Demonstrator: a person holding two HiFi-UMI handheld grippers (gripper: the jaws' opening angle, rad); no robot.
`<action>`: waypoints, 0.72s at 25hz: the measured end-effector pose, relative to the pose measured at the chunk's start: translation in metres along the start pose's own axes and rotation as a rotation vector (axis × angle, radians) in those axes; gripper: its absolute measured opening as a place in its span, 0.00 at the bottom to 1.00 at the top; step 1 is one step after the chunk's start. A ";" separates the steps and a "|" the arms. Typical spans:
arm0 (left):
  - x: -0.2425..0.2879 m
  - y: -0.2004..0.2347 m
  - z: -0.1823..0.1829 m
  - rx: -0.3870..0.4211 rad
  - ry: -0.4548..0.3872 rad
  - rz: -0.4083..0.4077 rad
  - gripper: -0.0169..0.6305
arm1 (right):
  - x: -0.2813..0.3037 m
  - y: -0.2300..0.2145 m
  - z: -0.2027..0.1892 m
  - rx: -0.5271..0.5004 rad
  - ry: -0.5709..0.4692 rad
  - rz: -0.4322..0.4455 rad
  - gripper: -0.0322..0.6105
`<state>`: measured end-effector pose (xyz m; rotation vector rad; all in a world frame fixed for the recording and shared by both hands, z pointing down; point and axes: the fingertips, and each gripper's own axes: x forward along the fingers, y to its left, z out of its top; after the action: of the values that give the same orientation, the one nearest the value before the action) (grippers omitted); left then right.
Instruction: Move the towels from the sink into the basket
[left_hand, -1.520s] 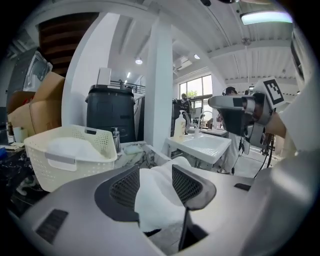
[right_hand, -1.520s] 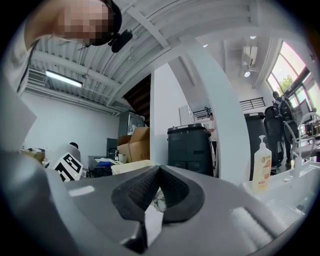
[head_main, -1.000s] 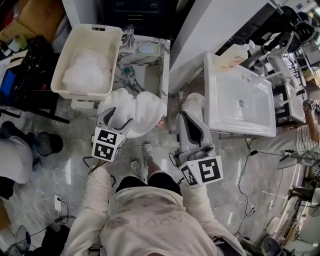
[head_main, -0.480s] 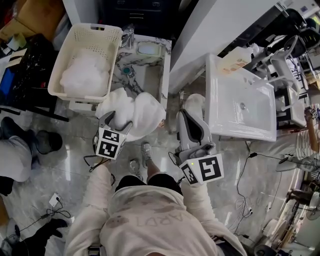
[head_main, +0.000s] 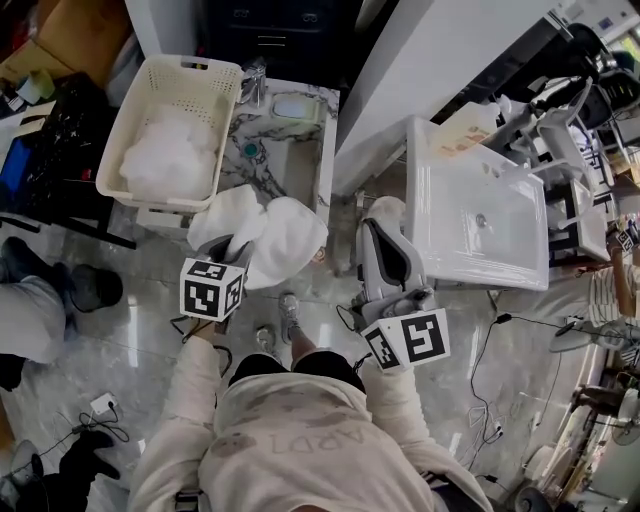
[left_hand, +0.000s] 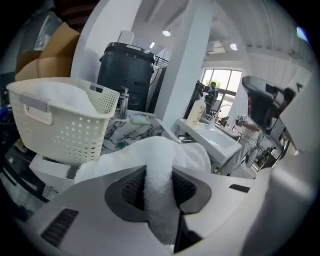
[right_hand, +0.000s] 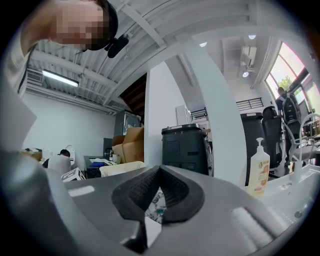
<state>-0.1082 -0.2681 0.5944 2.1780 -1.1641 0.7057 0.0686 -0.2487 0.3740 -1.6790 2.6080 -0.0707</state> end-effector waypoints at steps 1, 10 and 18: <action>-0.005 -0.003 0.005 -0.012 -0.021 -0.014 0.18 | 0.000 -0.001 0.002 0.002 -0.005 0.001 0.07; -0.043 -0.022 0.041 0.023 -0.187 -0.051 0.18 | 0.007 0.000 0.008 0.010 -0.031 0.025 0.07; -0.082 -0.038 0.087 0.032 -0.339 -0.085 0.18 | 0.020 0.007 0.021 0.013 -0.063 0.065 0.07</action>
<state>-0.0995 -0.2648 0.4696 2.4226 -1.2197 0.3273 0.0552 -0.2642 0.3524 -1.5645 2.6073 -0.0316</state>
